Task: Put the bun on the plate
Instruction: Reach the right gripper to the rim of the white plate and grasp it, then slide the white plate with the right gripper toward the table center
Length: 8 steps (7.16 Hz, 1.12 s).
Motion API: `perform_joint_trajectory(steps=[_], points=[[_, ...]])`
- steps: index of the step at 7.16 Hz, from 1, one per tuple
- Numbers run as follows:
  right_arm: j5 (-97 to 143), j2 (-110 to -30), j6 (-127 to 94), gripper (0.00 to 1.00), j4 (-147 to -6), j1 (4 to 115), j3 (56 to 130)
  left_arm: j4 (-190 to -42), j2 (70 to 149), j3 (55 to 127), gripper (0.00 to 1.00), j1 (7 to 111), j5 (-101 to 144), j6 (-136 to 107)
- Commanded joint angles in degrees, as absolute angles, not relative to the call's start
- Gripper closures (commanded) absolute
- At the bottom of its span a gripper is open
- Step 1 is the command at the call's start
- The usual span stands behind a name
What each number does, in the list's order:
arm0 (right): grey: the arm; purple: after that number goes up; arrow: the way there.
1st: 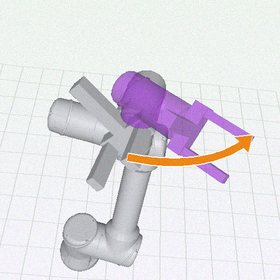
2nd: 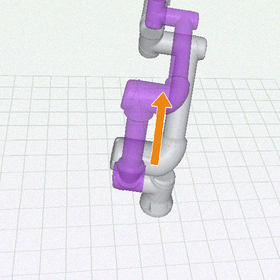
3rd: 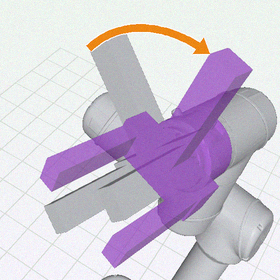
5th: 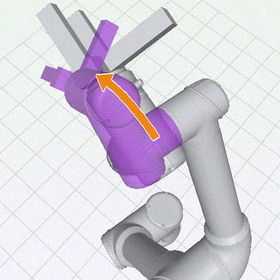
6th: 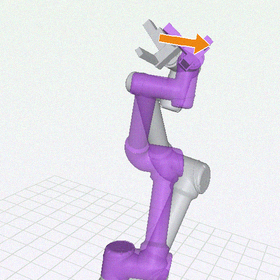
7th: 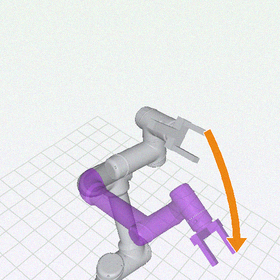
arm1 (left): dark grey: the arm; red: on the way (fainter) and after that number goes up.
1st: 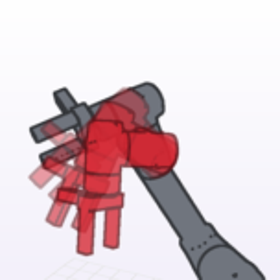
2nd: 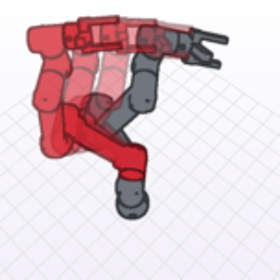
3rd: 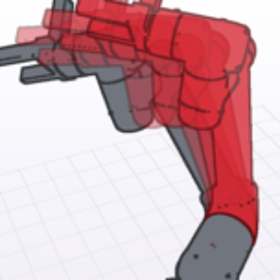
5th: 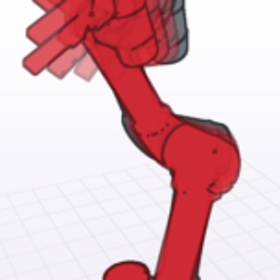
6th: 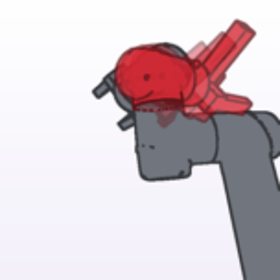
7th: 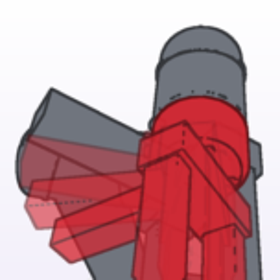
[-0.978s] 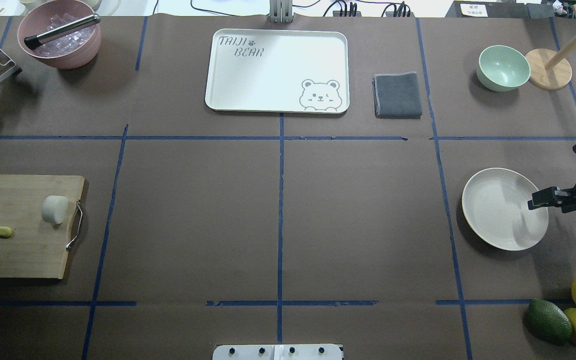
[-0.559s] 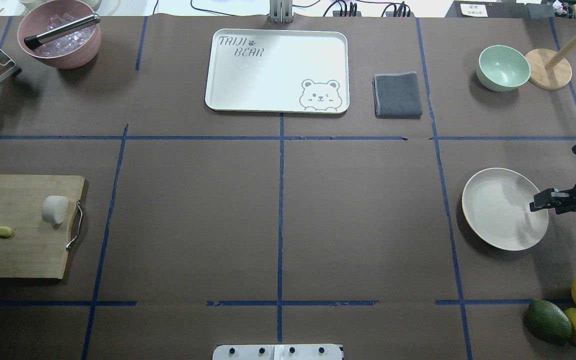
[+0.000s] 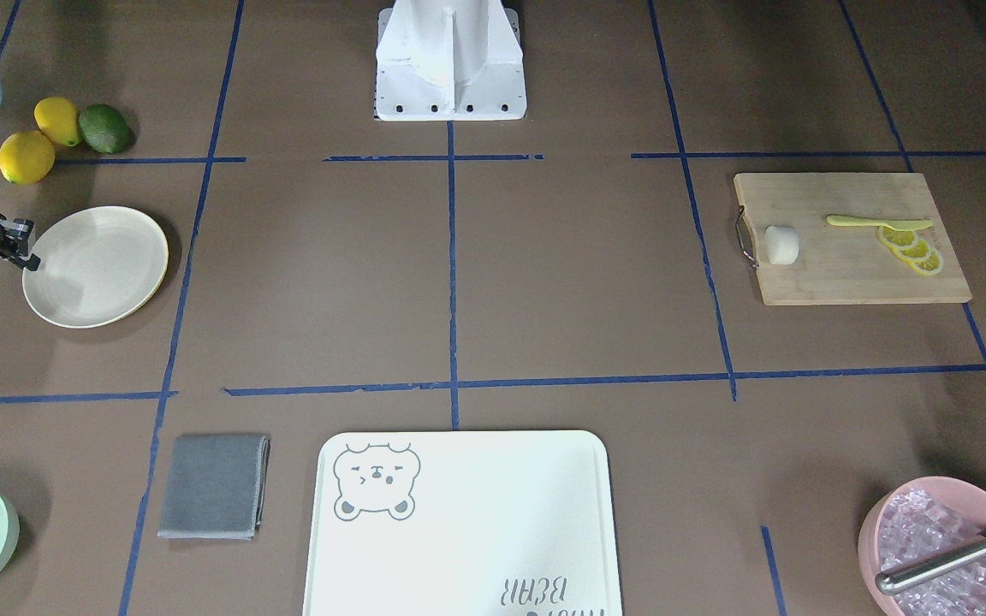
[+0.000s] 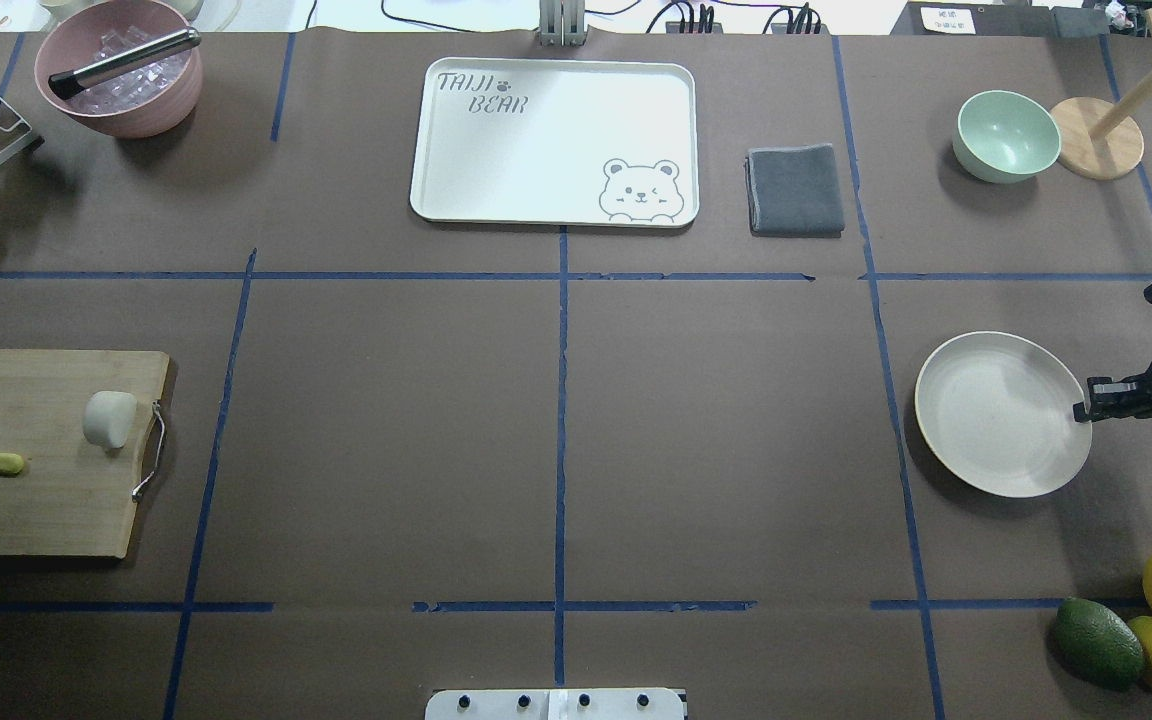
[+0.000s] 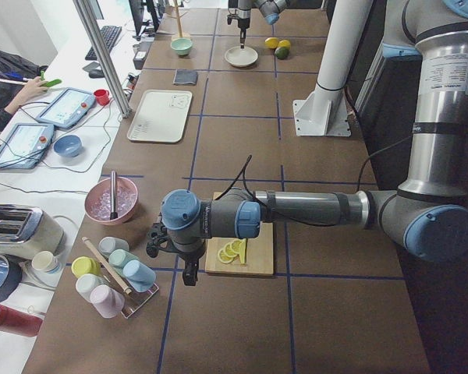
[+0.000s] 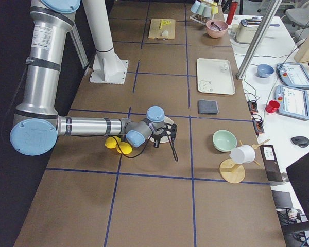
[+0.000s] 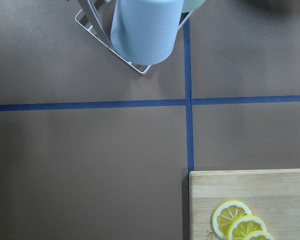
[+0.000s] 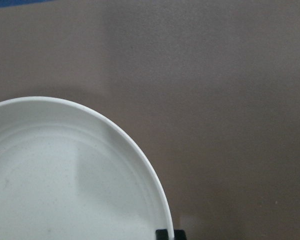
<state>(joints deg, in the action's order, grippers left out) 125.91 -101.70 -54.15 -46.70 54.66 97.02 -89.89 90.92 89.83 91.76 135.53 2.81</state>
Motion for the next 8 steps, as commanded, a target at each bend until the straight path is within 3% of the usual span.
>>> perform_joint_trajectory(steps=[1, 3, 4, 8], points=[[127.0, -103.2, -56.7, 1.0, -46.7, 54.9, 104.9, -89.8, 91.1, 89.8, 0.0, 91.8, 135.5, 2.7], [129.1, -99.0, -65.7, 1.0, -46.4, 54.8, 109.1, -89.8, 91.1, 89.7, 0.0, 91.7, 135.5, 2.7], [129.2, -93.2, -74.0, 1.0, -46.6, 53.7, 109.0, -90.0, 91.1, 90.0, 0.0, 91.7, 135.6, 2.8], [115.1, -76.5, -87.9, 1.0, -55.4, 37.1, 108.9, -100.4, 90.8, 90.4, 0.0, 86.9, 136.0, -0.4]])
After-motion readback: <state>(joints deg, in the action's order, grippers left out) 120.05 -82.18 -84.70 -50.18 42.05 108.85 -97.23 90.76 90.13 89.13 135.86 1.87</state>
